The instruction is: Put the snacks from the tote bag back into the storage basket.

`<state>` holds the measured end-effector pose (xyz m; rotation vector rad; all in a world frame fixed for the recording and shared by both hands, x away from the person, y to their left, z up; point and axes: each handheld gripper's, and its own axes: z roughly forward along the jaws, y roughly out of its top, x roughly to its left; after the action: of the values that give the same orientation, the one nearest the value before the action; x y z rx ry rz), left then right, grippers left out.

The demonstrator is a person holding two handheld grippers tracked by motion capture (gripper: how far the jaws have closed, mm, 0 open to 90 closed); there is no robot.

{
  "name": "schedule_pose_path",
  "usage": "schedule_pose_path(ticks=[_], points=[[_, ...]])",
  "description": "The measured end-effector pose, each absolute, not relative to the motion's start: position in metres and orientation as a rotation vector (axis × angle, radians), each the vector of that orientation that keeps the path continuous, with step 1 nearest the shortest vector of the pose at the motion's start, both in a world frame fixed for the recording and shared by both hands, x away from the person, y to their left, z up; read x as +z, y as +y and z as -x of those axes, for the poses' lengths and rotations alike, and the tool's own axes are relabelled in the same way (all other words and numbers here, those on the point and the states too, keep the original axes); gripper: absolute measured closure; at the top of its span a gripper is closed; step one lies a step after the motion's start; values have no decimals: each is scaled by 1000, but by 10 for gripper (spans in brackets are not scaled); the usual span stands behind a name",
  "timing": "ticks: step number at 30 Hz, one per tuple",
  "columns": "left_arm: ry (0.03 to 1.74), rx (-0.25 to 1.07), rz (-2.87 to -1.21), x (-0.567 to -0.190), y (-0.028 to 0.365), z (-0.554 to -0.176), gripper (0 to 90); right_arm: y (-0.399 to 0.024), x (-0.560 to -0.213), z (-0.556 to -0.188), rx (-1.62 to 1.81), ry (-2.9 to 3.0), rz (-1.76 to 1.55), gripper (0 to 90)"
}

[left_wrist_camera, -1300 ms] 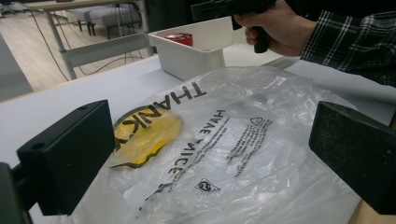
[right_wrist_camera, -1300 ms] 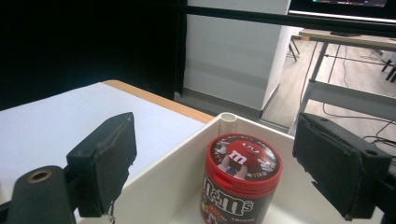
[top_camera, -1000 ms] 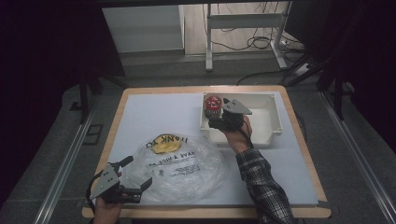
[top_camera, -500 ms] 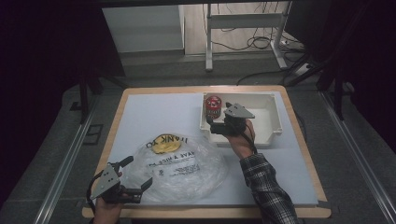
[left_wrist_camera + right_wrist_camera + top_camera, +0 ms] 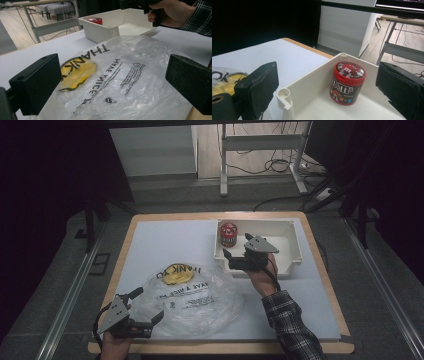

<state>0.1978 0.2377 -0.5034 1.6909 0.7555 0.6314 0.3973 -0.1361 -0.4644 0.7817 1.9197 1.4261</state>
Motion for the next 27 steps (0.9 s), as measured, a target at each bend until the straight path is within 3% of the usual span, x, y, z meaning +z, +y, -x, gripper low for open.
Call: schedule_pose_path(ticks=[27], points=[[753,630,-1692,-504,237,-198,4,-154,-467,-369,1464,1945,-778,16]])
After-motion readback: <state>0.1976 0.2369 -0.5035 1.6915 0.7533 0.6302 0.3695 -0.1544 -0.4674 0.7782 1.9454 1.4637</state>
